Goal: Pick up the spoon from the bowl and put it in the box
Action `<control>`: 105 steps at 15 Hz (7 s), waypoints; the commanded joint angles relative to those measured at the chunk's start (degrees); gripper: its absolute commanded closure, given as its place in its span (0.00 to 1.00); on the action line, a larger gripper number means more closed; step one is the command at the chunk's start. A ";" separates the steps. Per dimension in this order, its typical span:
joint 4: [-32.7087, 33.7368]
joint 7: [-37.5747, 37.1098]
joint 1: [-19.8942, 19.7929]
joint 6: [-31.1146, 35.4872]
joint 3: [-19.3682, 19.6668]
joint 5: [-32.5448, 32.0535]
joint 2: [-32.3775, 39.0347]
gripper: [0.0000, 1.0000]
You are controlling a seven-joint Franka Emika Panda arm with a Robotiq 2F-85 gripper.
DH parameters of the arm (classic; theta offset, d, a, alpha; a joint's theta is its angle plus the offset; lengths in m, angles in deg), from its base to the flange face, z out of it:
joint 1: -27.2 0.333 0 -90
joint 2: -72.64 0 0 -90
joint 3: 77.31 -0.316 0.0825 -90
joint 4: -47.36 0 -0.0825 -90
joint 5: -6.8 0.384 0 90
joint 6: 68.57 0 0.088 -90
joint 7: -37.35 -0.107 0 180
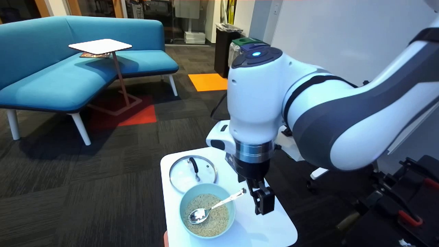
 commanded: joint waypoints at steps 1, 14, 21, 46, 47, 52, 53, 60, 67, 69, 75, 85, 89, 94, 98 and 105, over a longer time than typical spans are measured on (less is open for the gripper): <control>4.90 0.00 -0.06 -5.61 -0.58 -2.00 3.27 0.00; 11.57 -0.33 0.35 -6.40 0.37 -5.75 9.37 0.32; 11.94 -0.69 0.32 -6.45 0.62 -5.80 9.52 0.84; 8.15 -18.42 10.09 -37.53 1.88 -19.03 -11.02 0.95; 8.90 -19.84 10.49 -40.80 2.11 -19.57 -11.35 0.95; 13.92 -22.41 10.31 -54.08 2.10 -22.58 -9.05 0.95; 15.33 -22.58 10.09 -56.50 2.45 -23.24 -7.81 0.95; 16.87 -21.83 7.53 -59.76 1.80 -24.10 -4.89 0.82; 18.84 -21.51 8.20 -61.62 2.17 -26.53 -3.27 0.95; 19.69 -20.89 8.05 -62.25 2.35 -28.24 -2.31 0.95; 24.04 -14.66 5.96 -63.22 2.17 -31.10 2.54 0.95; 33.27 -3.19 5.88 -66.36 2.09 -32.60 12.20 0.95; 37.48 0.73 7.19 -68.64 2.28 -34.13 15.88 0.95; 42.71 5.03 8.82 -71.35 2.88 -36.06 20.50 0.95; 46.02 6.34 9.45 -72.46 3.31 -37.20 23.78 0.95; 50.18 5.55 9.99 -72.17 3.58 -37.01 26.84 0.42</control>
